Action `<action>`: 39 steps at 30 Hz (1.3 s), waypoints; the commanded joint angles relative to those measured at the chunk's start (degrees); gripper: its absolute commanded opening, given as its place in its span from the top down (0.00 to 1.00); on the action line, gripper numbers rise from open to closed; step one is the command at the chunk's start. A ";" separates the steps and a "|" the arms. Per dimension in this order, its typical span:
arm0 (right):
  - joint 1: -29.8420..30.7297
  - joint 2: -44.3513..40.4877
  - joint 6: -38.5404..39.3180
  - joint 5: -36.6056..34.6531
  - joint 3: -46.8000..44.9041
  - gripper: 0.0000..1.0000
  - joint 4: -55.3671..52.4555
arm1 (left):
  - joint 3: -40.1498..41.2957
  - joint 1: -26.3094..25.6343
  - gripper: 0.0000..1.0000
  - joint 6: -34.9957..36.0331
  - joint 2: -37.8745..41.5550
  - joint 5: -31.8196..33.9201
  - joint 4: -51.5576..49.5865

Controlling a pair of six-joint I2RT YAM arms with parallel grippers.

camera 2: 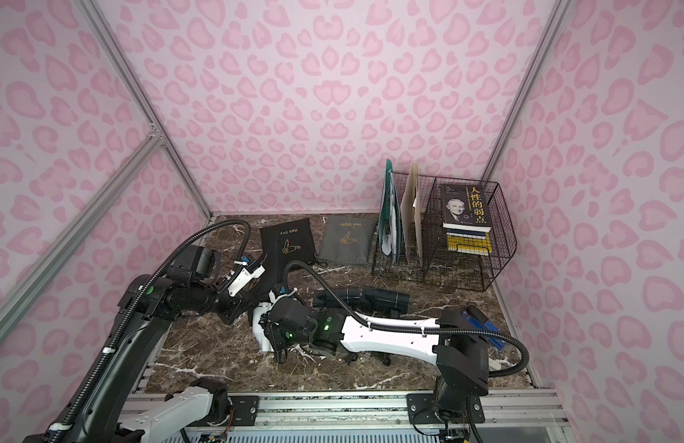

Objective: Pack away hair dryers
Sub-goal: Place the hair dryer in the drawstring bag.

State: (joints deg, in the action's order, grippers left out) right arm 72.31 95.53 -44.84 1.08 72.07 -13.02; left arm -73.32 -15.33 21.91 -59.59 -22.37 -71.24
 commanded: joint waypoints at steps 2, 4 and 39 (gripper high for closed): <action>0.32 -1.11 -1.12 -1.64 -1.23 1.00 5.33 | -0.44 0.03 0.98 -1.50 1.30 -2.12 -1.81; 1.01 -0.71 -0.32 -1.78 -0.52 1.00 5.18 | -0.20 -0.03 0.98 -2.25 1.07 -2.24 -1.17; 1.25 0.79 2.98 0.43 2.23 1.00 8.10 | 3.36 -0.22 0.98 -2.57 3.75 -5.34 -3.23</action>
State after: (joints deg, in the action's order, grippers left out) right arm 73.63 97.12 -42.24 1.58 74.91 -10.50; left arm -70.63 -15.51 18.28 -56.12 -27.18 -74.00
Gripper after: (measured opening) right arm 0.414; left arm 0.067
